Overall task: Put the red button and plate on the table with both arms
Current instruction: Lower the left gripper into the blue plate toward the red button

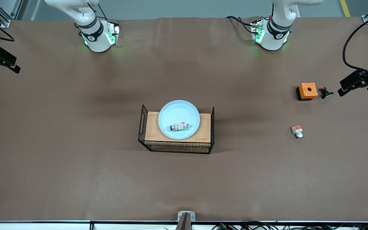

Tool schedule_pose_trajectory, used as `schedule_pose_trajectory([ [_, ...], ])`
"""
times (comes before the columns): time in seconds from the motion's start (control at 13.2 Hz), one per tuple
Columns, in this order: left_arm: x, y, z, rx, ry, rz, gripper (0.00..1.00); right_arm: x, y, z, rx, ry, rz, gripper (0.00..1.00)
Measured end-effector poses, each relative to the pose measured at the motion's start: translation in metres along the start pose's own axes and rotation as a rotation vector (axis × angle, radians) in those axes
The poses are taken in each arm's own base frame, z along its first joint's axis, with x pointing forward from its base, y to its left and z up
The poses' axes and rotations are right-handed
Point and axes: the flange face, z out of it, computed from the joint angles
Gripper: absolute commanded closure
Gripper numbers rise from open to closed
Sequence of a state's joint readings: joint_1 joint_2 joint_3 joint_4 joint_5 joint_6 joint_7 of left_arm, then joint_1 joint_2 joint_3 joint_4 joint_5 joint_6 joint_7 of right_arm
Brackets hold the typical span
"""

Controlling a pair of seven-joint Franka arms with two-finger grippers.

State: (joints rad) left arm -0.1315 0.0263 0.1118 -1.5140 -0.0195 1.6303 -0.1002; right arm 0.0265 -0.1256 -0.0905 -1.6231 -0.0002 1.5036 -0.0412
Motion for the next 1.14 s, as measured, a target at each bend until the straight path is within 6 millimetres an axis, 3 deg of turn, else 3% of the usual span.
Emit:
schedule_pose_trajectory([
  [0.46,0.0,0.001,0.0,-0.005,-0.003,-0.01,0.0,0.002,0.001,-0.001,-0.022,0.014,-0.062,0.0],
  [0.61,-0.006,0.021,0.0,-0.02,-0.02,-0.027,0.0,0.002,0.001,-0.001,-0.022,0.014,-0.064,0.0],
  [0.91,-0.033,0.13,-0.003,-0.037,-0.035,-0.131,0.0,0.0,0.001,0.0,-0.021,0.001,-0.064,0.0],
  [1.14,-0.057,0.215,0.021,-0.033,-0.089,-0.294,0.0,0.0,0.001,0.0,-0.021,-0.001,-0.064,0.0],
])
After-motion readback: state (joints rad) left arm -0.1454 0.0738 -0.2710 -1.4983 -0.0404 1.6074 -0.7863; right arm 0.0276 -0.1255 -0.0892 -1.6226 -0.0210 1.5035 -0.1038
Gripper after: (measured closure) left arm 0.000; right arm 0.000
